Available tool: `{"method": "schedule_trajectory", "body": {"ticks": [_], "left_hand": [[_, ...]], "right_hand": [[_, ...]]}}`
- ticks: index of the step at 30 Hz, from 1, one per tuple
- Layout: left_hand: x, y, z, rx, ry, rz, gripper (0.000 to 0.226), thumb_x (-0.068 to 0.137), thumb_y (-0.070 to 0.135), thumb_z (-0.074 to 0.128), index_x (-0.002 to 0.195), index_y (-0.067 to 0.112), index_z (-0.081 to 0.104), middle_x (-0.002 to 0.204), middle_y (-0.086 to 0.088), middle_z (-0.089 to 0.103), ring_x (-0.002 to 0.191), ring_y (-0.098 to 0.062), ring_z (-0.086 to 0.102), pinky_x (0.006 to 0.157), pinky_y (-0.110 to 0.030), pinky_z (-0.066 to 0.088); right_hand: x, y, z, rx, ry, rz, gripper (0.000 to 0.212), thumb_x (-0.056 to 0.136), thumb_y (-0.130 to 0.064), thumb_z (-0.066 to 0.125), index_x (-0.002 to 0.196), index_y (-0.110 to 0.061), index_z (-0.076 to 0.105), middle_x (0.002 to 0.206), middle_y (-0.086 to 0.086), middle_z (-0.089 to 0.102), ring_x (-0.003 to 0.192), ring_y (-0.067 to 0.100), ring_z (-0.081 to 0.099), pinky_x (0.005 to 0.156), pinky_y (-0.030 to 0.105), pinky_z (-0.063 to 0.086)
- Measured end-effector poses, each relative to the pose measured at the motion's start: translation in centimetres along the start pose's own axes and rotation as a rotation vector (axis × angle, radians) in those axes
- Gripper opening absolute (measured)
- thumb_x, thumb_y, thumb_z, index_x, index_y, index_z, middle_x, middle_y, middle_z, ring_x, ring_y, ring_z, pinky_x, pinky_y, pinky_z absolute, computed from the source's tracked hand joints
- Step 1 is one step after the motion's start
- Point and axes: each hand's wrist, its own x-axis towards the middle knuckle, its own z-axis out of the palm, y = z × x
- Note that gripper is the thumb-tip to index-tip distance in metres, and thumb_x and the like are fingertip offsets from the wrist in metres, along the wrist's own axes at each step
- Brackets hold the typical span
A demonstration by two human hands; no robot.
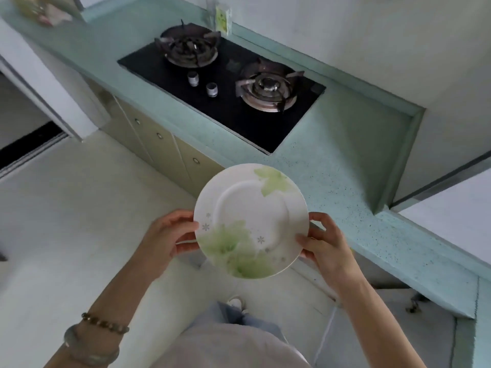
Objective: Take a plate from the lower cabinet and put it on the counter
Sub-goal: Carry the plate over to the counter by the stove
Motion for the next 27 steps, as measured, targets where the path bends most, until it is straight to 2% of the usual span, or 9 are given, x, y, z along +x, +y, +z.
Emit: {"method": "schedule_trajectory", "body": {"ticks": [5, 11, 14, 17, 19, 21, 27], "left_hand": [[-5.4, -0.4, -4.0, -0.122, 0.192, 0.063, 0.025, 0.085, -0.005, 0.058, 0.084, 0.014, 0.074, 0.088, -0.014, 0.075, 0.078, -0.029, 0.073, 0.063, -0.034, 0.058], [-12.2, -2.5, -8.1, -0.246, 0.429, 0.094, 0.026, 0.085, -0.005, 0.058, 0.080, 0.015, 0.075, 0.087, -0.013, 0.075, 0.076, -0.026, 0.073, 0.062, -0.032, 0.058], [-15.5, -3.6, -10.2, -0.295, 0.556, 0.112, 0.022, 0.085, -0.004, 0.059, 0.084, 0.012, 0.074, 0.088, -0.015, 0.075, 0.076, -0.027, 0.073, 0.063, -0.033, 0.058], [-18.1, -4.5, -12.3, -0.346, 0.646, 0.128, 0.016, 0.085, -0.003, 0.060, 0.088, 0.007, 0.072, 0.089, -0.017, 0.073, 0.075, -0.027, 0.072, 0.062, -0.033, 0.057], [-19.1, -4.8, -13.8, -0.369, 0.676, 0.139, 0.016, 0.085, -0.003, 0.059, 0.090, 0.006, 0.071, 0.090, -0.019, 0.072, 0.077, -0.029, 0.071, 0.064, -0.034, 0.057], [-19.7, -4.7, -15.6, -0.379, 0.693, 0.153, 0.017, 0.086, -0.003, 0.058, 0.089, 0.006, 0.071, 0.089, -0.019, 0.072, 0.077, -0.029, 0.071, 0.064, -0.036, 0.057], [-20.0, -3.5, -22.3, -0.381, 0.689, 0.172, 0.021, 0.086, -0.004, 0.057, 0.086, 0.010, 0.073, 0.086, -0.015, 0.073, 0.075, -0.026, 0.072, 0.064, -0.035, 0.058]], "right_hand": [[1.0, -0.8, 4.5, -0.081, -0.173, -0.002, 0.034, 0.083, 0.018, 0.052, 0.112, 0.001, 0.047, 0.084, 0.020, 0.060, 0.081, 0.032, 0.053, 0.076, 0.047, 0.043], [0.2, -0.9, 11.4, -0.239, -0.421, 0.026, 0.036, 0.086, 0.012, 0.055, 0.113, -0.011, 0.050, 0.095, 0.016, 0.068, 0.091, 0.033, 0.062, 0.090, 0.054, 0.049], [-0.2, -0.3, 15.0, -0.262, -0.527, 0.050, 0.034, 0.085, 0.015, 0.054, 0.102, -0.015, 0.052, 0.085, 0.012, 0.067, 0.081, 0.028, 0.063, 0.077, 0.046, 0.054], [-0.6, 0.2, 18.3, -0.272, -0.602, 0.086, 0.034, 0.085, 0.017, 0.052, 0.103, -0.011, 0.051, 0.083, 0.019, 0.066, 0.078, 0.031, 0.061, 0.070, 0.042, 0.053], [-0.7, 0.4, 20.4, -0.287, -0.645, 0.092, 0.036, 0.083, 0.019, 0.053, 0.101, -0.013, 0.053, 0.082, 0.021, 0.066, 0.074, 0.031, 0.063, 0.064, 0.039, 0.056], [-0.9, 0.7, 22.6, -0.301, -0.671, 0.090, 0.039, 0.082, 0.019, 0.053, 0.099, -0.016, 0.055, 0.084, 0.023, 0.066, 0.073, 0.031, 0.064, 0.065, 0.040, 0.057], [-1.1, 1.8, 29.5, -0.294, -0.661, 0.092, 0.038, 0.083, 0.016, 0.055, 0.100, -0.018, 0.054, 0.084, 0.015, 0.070, 0.070, 0.021, 0.069, 0.056, 0.030, 0.056]]}}
